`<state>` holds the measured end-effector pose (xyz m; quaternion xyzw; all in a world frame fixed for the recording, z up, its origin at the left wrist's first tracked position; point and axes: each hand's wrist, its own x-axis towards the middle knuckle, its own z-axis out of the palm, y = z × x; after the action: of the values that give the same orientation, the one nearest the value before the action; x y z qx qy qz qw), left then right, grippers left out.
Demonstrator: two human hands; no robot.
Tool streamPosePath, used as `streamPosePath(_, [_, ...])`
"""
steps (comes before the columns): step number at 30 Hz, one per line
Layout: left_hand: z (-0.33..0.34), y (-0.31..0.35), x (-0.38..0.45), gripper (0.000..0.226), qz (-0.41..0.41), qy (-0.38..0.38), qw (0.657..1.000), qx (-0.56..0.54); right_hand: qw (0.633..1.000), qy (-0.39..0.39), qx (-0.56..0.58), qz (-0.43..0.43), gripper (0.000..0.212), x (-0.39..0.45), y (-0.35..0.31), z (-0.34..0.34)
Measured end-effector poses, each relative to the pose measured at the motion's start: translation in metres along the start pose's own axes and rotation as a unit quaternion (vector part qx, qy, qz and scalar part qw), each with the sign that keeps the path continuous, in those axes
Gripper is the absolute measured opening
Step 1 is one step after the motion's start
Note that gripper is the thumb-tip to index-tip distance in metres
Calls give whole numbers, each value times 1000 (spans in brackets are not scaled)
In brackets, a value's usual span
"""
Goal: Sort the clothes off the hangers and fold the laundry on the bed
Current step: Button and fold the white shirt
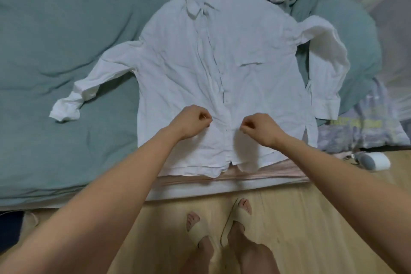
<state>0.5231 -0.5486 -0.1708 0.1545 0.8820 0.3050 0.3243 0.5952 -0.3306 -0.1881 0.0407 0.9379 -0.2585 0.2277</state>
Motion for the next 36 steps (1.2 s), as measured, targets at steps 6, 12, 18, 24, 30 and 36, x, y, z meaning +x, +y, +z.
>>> streamPosePath(6, [-20,9,71,21,-33,154,987,-28,991,120,50,21,11,85,-24,-39])
streamPosePath(12, [-2,14,137,25,-62,228,971,-44,994,107,30,5,28,149,-27,-23])
streamPosePath(18, [-18,10,163,38,-156,263,950,-61,991,125,19,31,7,171,-23,-35])
streamPosePath(24, [-32,3,168,27,-146,247,943,-170,964,72,255,-16,14,173,-36,-38])
streamPosePath(30, [-37,-4,174,14,-120,264,935,-203,998,-12,52,-36,11,189,-26,-25])
streamPosePath(36, [-41,0,192,36,-117,302,938,-127,978,134,-26,-159,36,229,-20,-48])
